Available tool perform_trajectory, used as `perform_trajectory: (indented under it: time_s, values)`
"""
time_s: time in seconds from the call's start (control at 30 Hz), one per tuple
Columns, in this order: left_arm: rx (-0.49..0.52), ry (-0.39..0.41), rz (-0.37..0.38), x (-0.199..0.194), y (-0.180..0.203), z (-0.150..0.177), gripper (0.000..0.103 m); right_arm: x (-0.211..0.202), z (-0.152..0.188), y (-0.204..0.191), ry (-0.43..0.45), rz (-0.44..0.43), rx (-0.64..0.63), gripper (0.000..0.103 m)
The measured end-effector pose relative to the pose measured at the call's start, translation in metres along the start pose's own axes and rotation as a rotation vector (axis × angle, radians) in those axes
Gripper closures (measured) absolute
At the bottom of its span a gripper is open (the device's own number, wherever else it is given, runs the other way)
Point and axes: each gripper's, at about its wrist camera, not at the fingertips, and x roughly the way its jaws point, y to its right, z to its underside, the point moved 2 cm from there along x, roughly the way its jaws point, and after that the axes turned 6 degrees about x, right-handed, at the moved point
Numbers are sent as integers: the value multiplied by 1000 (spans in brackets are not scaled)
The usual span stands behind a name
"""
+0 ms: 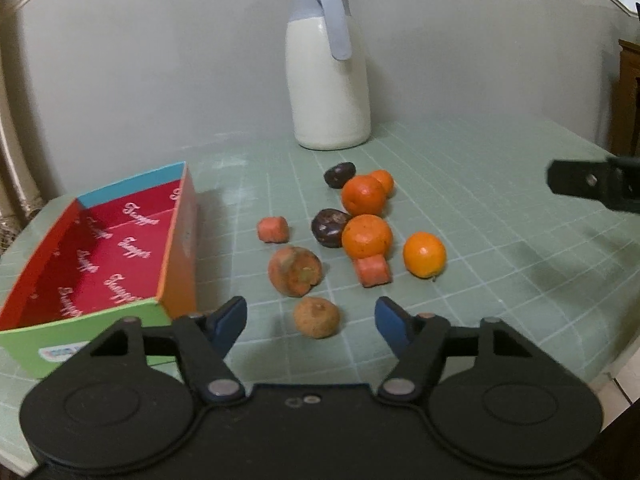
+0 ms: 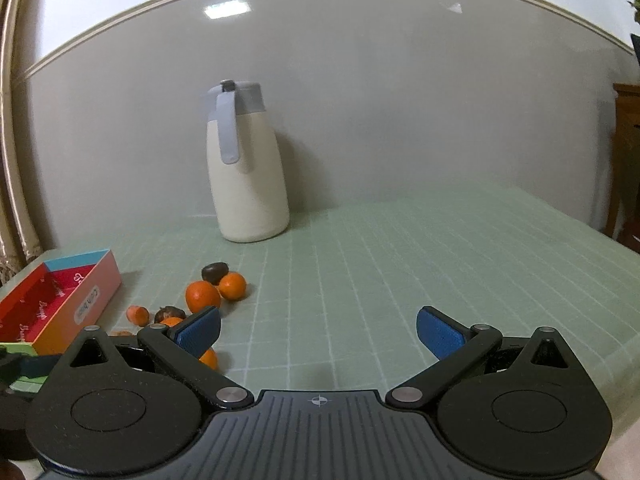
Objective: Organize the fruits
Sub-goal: 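Reach the left gripper to the small brown nut and grasp it, then carry the brown nut with the left gripper into the box and release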
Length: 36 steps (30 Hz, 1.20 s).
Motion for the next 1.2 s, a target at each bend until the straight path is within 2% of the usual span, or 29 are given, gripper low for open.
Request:
perform_trajectory:
  time_s: [0.1, 0.23, 0.3, 0.33, 0.47, 0.57, 0.77, 0.83, 0.9, 1.03, 1.2]
  values:
    - [-12, -20, 36, 10, 0, 3, 61, 8, 1, -6, 8, -11, -7, 0]
    - [-43, -22, 54, 16, -3, 8, 70, 13, 7, -7, 33, -26, 1, 0]
    - [-48, -14, 59, 17, -4, 10, 83, 16, 9, -6, 36, -27, 11, 0]
    - [-50, -11, 62, 16, -4, 10, 84, 16, 9, -5, 36, -26, 16, 0]
    - [-64, 9, 60, 15, -5, 13, 85, 25, 13, -6, 11, -22, 19, 0]
    - [-68, 53, 27, 6, -10, 9, 85, 32, 17, -8, -21, -25, 23, 0]
    - [-123, 212, -150, -27, -39, -3, 85, 40, 24, -10, -52, -40, 40, 0]
    - [-166, 228, -200, -31, -55, -6, 85, 42, 25, -12, -59, -43, 38, 0]
    - [-209, 213, -258, -29, -73, -6, 85, 45, 27, -13, -64, -51, 39, 0]
    - [-291, 136, -320, -17, -108, -4, 85, 48, 29, -17, -78, -59, 35, 0]
    - [-391, 27, -341, -6, -143, 9, 75, 53, 34, -27, -102, -79, 27, 0]
